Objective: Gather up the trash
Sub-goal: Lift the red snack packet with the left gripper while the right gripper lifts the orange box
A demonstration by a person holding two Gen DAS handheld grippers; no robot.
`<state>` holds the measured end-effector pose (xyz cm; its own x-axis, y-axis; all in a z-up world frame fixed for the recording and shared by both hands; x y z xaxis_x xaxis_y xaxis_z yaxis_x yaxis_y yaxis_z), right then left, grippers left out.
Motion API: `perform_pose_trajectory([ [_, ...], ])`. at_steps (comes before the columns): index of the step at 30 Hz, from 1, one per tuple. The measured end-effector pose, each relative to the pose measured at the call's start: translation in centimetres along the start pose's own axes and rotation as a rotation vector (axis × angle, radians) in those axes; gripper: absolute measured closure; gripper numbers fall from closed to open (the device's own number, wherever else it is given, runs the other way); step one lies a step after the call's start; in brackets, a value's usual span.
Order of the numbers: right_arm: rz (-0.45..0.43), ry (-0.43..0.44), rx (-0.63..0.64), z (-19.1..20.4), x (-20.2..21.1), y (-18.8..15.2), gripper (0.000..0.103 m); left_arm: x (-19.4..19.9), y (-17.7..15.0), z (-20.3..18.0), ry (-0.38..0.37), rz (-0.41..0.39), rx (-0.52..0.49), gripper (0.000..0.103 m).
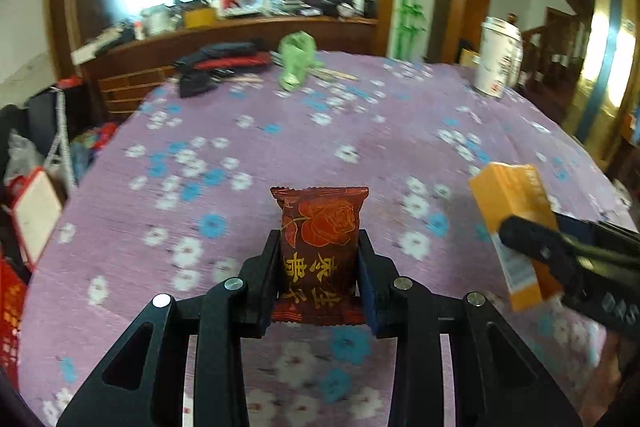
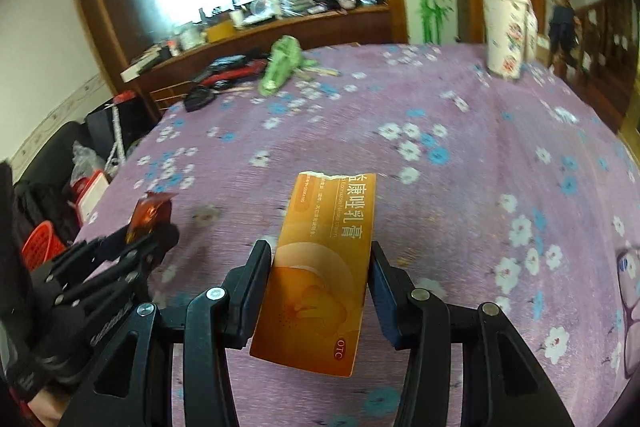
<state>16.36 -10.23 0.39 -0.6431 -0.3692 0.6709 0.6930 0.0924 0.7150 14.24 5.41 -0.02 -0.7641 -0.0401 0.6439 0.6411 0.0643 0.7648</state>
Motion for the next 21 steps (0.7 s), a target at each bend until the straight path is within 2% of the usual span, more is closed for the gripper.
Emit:
perform_pose_trajectory([
  [7,-0.049,0.016,0.099,2.8,0.7,-0.2,0.052,1.0,0.8,2.2,0.092,-0.055,0.045,0.070],
  [12,-0.067,-0.014,0.156,3.7,1.0,-0.4,0.052,1.6,1.3,3.6,0.158,-0.085,0.069,0.070],
  [21,-0.087,-0.024,0.225,5.1,1.3,-0.7,0.052,2.3,1.7,5.4,0.228,-0.119,0.109,0.070],
])
Point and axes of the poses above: each gripper's, at about its wrist camera, not at the fingertips, and x roughly against the way its jaws point, z to its left, y to its top, the point moved 7 cm from there along -x, roughly the way its jaws point, and after that the axes turned 1 degree about -z, right-handed, at the moved point
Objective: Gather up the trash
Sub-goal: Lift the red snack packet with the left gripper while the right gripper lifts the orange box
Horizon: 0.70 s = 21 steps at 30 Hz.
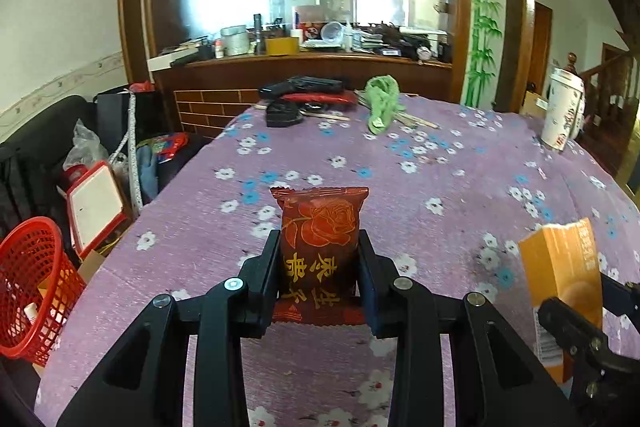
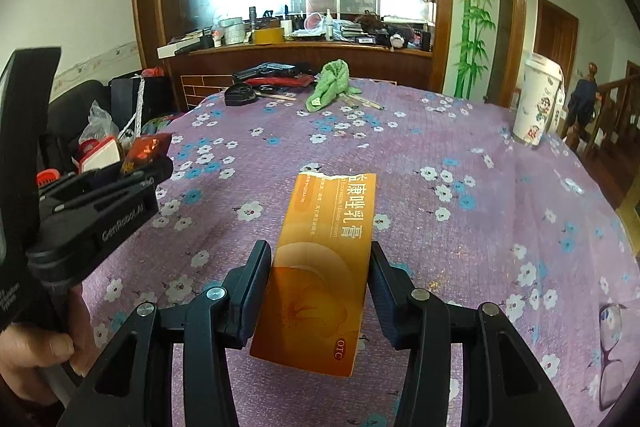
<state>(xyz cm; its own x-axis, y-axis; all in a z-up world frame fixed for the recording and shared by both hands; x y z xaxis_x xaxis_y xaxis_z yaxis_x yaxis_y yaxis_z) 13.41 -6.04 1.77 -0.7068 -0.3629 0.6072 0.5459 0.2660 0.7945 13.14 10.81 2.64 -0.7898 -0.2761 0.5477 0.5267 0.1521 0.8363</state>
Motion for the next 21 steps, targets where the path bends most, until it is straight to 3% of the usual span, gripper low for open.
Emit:
perform_pose_trajectory([
  [21,-0.034,0.008,0.135,3.7,0.9,-0.7,0.051,0.6,0.8,3.3,0.094,-0.042,0.076,0.070],
])
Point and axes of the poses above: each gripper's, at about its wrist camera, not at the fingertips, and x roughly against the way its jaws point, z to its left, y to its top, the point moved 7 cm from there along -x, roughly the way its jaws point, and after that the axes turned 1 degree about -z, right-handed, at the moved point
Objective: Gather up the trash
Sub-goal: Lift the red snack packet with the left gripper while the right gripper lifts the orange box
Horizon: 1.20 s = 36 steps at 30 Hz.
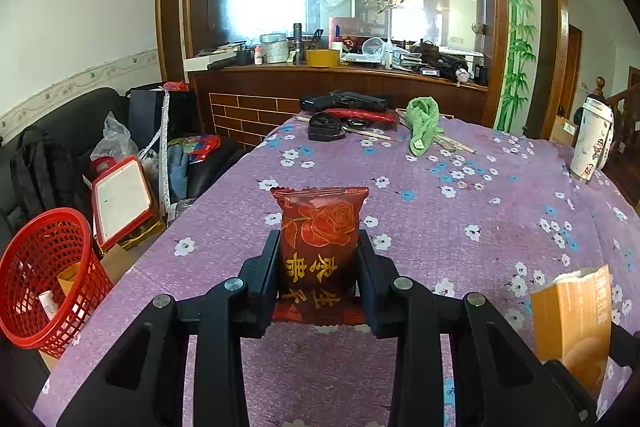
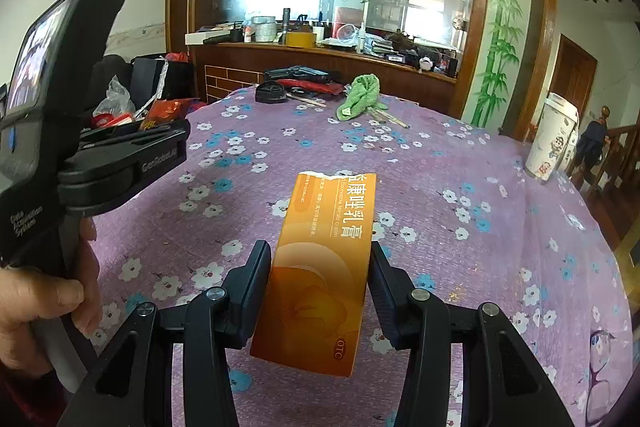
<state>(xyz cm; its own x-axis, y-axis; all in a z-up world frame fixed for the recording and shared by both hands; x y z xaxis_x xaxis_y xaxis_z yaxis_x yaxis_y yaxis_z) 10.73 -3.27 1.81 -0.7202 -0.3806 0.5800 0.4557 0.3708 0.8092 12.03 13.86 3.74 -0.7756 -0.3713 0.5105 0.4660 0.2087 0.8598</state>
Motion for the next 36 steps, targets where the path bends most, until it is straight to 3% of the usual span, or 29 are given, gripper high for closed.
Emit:
perform_pose_trajectory([
  [17,0.012,-0.015,0.048,1.3,-0.2,-0.4,0.052,0.2,0.5,2.0,0.059,-0.002,0.046,0.070],
  [36,0.021,-0.030,0.021,2.6,1.5,0.0,0.051,5.1,-0.3,7.1,0.064,-0.021,0.064,0.069],
])
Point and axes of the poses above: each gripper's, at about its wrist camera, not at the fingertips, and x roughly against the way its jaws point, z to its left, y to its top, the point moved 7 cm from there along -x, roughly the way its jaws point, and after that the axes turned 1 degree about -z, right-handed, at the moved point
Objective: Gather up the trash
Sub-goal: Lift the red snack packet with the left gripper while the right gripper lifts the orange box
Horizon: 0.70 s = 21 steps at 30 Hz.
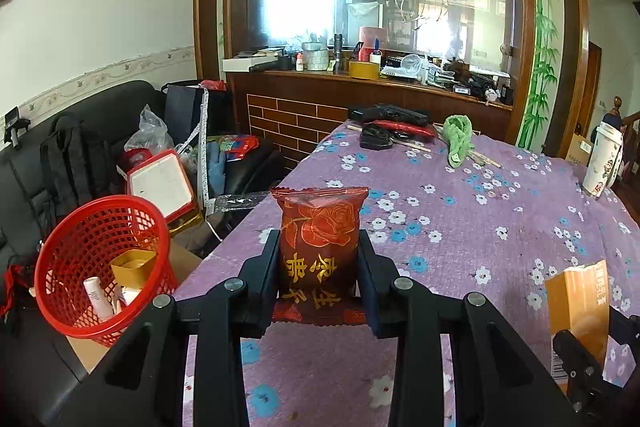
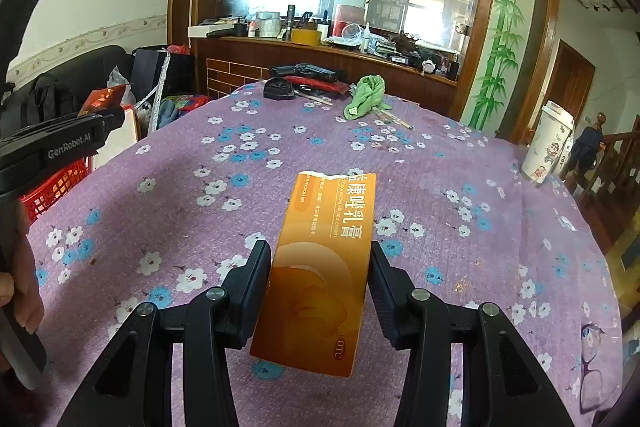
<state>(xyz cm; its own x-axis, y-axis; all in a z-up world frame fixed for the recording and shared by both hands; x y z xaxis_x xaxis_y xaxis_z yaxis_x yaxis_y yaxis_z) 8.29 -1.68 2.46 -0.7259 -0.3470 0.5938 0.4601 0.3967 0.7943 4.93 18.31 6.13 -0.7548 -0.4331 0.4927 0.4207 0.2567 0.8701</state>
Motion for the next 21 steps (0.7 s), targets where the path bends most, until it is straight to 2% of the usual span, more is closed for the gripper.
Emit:
perform_pose_trajectory([
  [14,0.006,-0.008,0.056,2.5,1.9,0.0,0.051,1.4,-0.2,2.1,0.002,-0.012,0.013,0.069],
  [21,-0.001,0.002,0.089,4.6,2.3,0.6,0.051,1.9,-0.1,4.5,0.019,-0.018,0.040,0.069],
])
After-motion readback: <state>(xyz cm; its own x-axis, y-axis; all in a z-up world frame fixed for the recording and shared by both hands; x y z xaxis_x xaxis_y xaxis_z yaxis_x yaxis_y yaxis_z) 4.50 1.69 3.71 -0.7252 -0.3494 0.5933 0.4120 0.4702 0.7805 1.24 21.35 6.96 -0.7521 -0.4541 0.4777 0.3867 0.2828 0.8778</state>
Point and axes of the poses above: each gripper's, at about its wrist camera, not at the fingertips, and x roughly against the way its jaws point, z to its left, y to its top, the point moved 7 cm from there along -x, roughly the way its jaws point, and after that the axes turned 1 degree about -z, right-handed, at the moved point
